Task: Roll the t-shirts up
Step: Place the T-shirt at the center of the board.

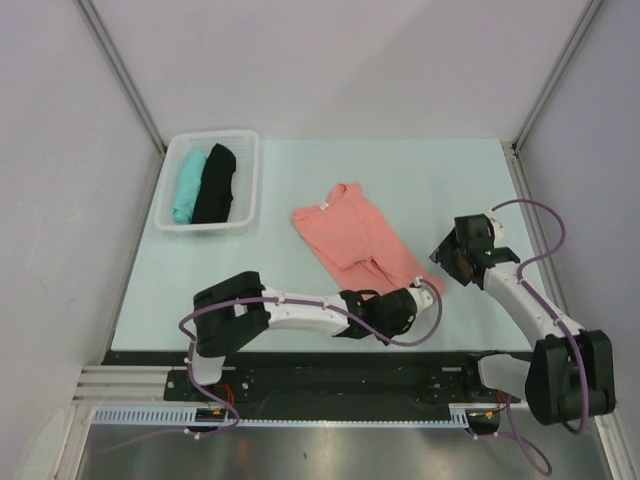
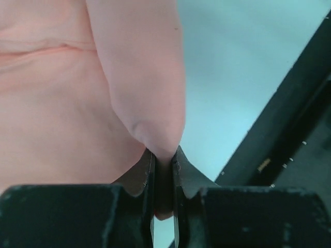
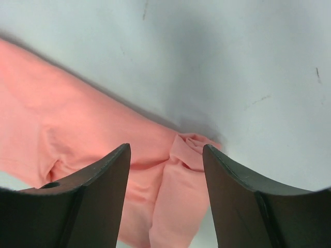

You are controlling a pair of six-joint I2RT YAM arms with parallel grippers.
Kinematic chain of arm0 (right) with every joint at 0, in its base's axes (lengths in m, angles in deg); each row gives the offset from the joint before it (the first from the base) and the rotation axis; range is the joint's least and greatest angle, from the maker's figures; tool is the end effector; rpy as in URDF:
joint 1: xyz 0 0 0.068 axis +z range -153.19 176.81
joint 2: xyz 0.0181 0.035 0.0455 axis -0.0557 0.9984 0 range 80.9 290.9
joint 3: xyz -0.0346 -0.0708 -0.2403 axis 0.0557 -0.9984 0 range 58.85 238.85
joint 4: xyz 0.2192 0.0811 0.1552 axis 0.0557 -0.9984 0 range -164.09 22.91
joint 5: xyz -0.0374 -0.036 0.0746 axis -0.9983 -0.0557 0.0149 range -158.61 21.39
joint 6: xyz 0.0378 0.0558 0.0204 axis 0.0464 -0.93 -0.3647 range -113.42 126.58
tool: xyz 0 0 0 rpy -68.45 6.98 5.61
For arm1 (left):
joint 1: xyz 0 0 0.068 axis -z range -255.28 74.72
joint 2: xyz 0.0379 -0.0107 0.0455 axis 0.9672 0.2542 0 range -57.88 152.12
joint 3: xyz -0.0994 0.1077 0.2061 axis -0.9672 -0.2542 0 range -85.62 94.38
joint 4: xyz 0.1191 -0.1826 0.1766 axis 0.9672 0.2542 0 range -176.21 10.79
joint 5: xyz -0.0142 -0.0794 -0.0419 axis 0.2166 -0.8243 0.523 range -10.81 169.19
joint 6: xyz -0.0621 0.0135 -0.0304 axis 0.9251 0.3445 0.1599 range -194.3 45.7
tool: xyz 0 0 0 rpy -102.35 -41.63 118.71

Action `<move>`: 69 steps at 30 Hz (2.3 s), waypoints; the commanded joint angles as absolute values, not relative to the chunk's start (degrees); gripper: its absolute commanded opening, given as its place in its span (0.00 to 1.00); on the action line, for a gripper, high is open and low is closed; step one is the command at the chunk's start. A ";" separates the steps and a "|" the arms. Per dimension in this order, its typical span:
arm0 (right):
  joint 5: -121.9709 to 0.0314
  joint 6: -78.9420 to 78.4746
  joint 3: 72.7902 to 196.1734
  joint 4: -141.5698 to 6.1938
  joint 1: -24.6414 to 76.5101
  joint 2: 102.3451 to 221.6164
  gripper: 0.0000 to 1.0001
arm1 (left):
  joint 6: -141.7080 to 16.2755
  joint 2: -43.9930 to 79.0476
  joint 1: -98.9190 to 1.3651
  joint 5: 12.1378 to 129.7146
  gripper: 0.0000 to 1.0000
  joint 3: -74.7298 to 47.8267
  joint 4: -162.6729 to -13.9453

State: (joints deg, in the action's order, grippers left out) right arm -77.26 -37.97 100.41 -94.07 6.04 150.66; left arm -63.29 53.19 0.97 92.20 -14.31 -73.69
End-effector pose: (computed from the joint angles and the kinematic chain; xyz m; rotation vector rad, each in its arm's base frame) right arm 0.2705 0.0353 0.1618 0.8238 2.3899 0.1881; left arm 0.1148 -0.4140 0.1141 1.2595 2.1474 -0.3812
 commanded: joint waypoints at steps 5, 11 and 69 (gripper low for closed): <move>-78.63 -37.63 98.49 -102.94 8.06 137.96 0.63 | -48.12 47.76 -9.26 60.49 0.09 -24.17 -85.93; -75.56 -40.00 94.80 -105.50 11.13 130.05 0.61 | -43.28 49.52 -15.59 48.35 0.10 -26.64 -91.74; -81.00 -51.87 92.68 -92.67 30.91 142.51 0.17 | -46.60 42.50 -21.22 51.23 0.62 -25.15 -82.70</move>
State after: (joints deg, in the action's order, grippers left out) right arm -78.72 -51.74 90.07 -95.06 30.61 141.39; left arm -43.10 47.96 -20.89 46.35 -26.57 -87.31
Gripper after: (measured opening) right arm 0.176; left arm 0.616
